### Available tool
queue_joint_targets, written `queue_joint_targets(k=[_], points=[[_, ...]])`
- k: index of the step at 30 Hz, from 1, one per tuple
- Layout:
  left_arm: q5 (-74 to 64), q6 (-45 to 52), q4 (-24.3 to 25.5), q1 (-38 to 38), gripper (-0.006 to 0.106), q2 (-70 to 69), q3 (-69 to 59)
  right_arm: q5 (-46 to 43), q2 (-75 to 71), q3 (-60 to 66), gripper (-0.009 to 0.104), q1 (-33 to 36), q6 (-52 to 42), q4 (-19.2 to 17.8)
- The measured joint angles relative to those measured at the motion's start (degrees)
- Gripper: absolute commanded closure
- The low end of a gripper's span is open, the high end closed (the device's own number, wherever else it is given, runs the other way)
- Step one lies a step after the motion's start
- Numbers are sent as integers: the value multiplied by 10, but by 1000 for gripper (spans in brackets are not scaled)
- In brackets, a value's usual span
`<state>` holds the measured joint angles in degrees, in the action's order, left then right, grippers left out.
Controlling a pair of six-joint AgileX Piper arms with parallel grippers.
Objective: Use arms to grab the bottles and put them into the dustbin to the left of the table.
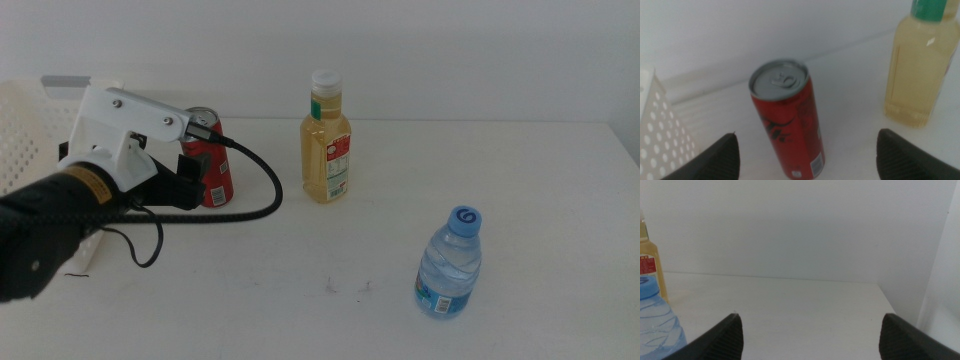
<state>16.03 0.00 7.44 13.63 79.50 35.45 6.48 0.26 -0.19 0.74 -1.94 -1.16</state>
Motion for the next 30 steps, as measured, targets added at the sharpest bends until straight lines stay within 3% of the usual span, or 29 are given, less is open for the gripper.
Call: queue_joint_targets(k=[7,12,30], points=[[285,0,-26,0,7,84,-115,0,0,0,4,0,0,0],[414,-5,-38,0,7,178,-133,0,0,0,4,0,0,0],[468,-7,-107,0,7,418,75,0,0,0,4,0,0,0]])
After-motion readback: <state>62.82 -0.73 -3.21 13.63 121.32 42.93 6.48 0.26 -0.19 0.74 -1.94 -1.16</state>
